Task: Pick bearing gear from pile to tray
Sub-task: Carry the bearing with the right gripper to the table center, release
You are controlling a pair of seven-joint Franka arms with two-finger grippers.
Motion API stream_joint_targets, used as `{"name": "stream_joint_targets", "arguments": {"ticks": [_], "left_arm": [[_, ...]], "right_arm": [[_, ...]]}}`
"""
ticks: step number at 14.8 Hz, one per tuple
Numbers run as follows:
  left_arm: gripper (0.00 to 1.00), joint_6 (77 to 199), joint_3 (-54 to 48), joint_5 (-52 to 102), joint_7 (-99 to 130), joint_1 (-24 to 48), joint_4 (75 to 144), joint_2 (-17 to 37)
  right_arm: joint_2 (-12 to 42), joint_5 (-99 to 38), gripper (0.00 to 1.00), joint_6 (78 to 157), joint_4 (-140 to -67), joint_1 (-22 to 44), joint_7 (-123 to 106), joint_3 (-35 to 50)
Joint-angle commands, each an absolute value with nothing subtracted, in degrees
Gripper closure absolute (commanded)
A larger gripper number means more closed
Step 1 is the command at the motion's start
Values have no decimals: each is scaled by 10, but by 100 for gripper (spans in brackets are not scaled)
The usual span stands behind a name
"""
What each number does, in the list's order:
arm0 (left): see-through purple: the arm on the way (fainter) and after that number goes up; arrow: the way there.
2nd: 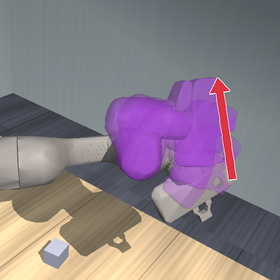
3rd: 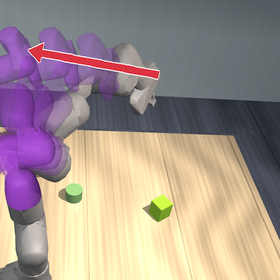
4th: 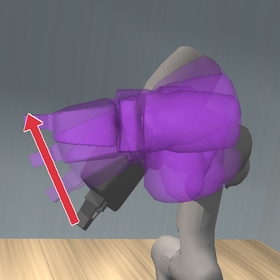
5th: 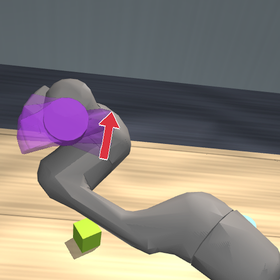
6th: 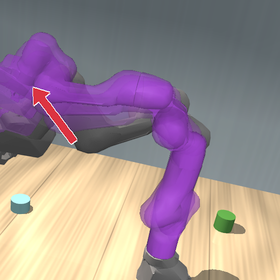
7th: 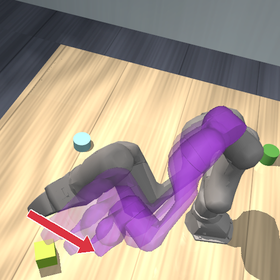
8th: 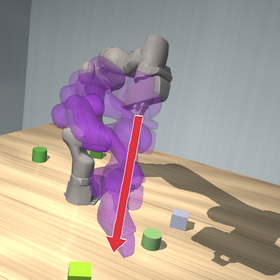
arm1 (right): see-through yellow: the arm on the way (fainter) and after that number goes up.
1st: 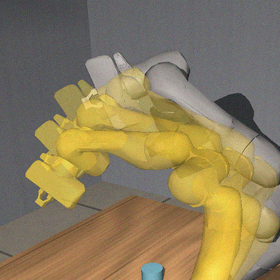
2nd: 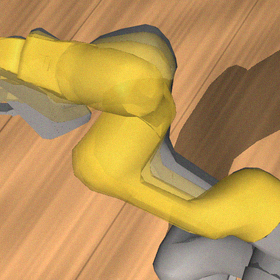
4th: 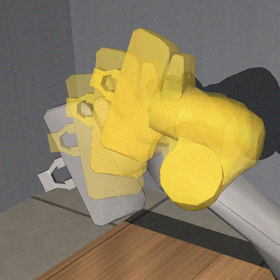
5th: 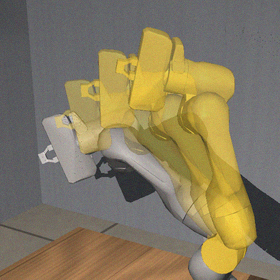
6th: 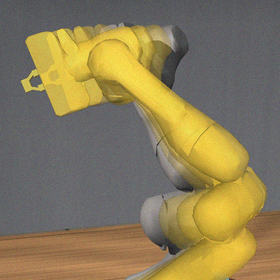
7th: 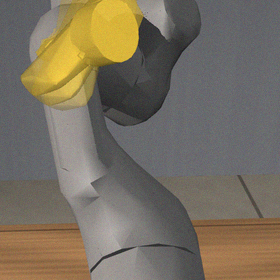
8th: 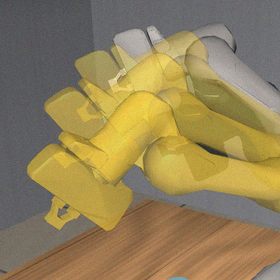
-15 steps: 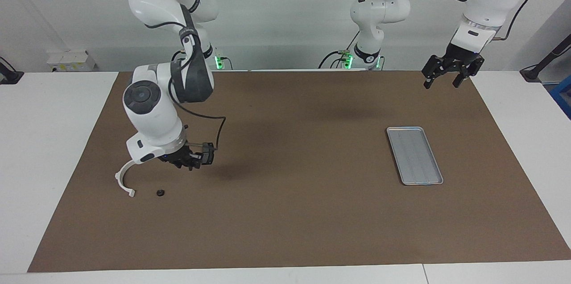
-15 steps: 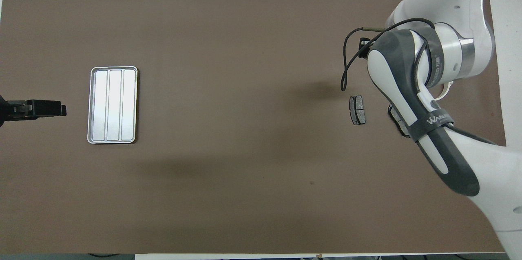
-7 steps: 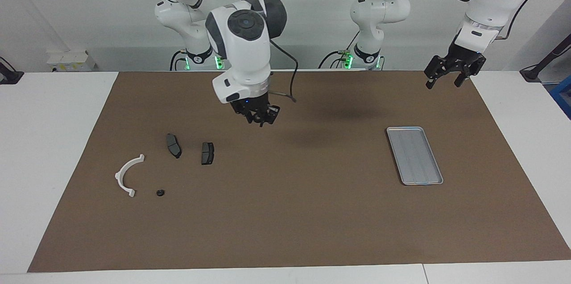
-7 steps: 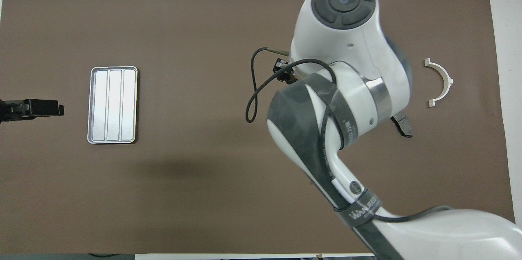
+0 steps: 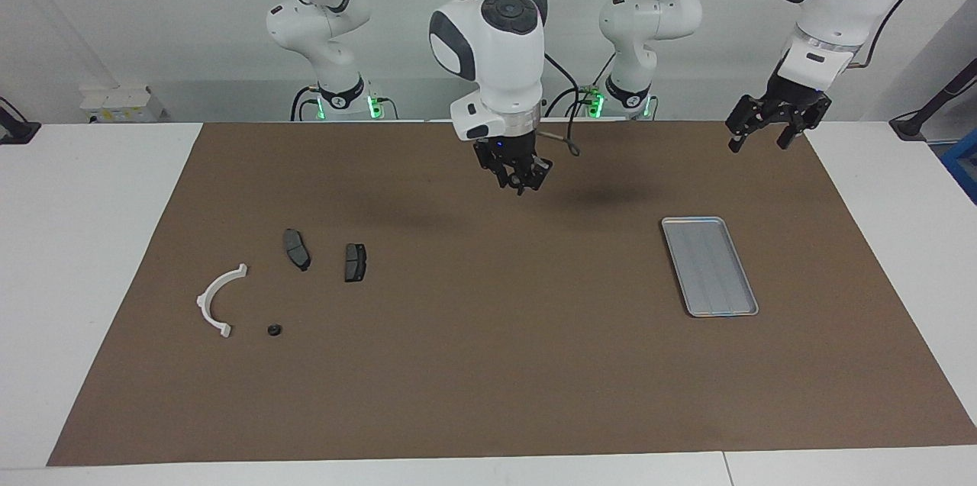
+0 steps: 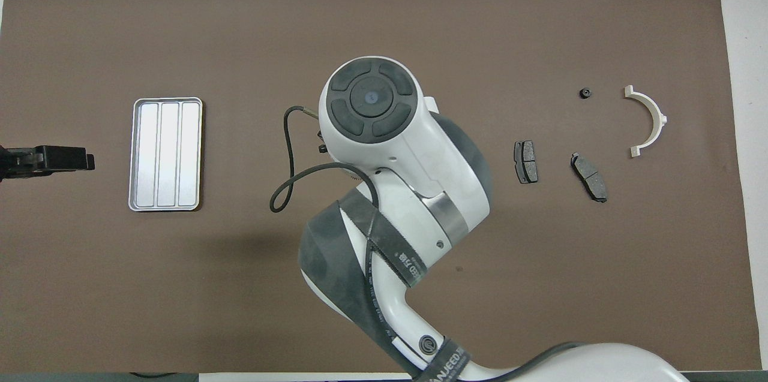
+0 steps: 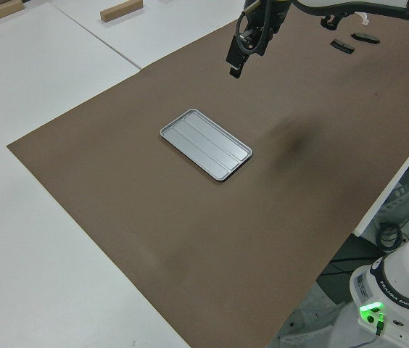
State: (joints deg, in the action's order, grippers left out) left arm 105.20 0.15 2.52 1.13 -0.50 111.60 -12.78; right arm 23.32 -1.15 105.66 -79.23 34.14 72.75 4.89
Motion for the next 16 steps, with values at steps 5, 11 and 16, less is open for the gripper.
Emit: {"name": "stream_joint_targets", "arguments": {"ticks": [5, 11, 16], "left_arm": [[0, 1088, -1, 19, 25, -6, 1158, -148], [0, 1104, -2, 18, 29, 0, 1167, -145], [0, 1106, -3, 19, 28, 0, 1168, -143]], "right_arm": [[294, -14, 100, 1169, -837, 378, 784, 47], [361, 2, 100, 1249, -836, 378, 791, 47], [360, 12, 100, 1330, -889, 371, 787, 47]]}}
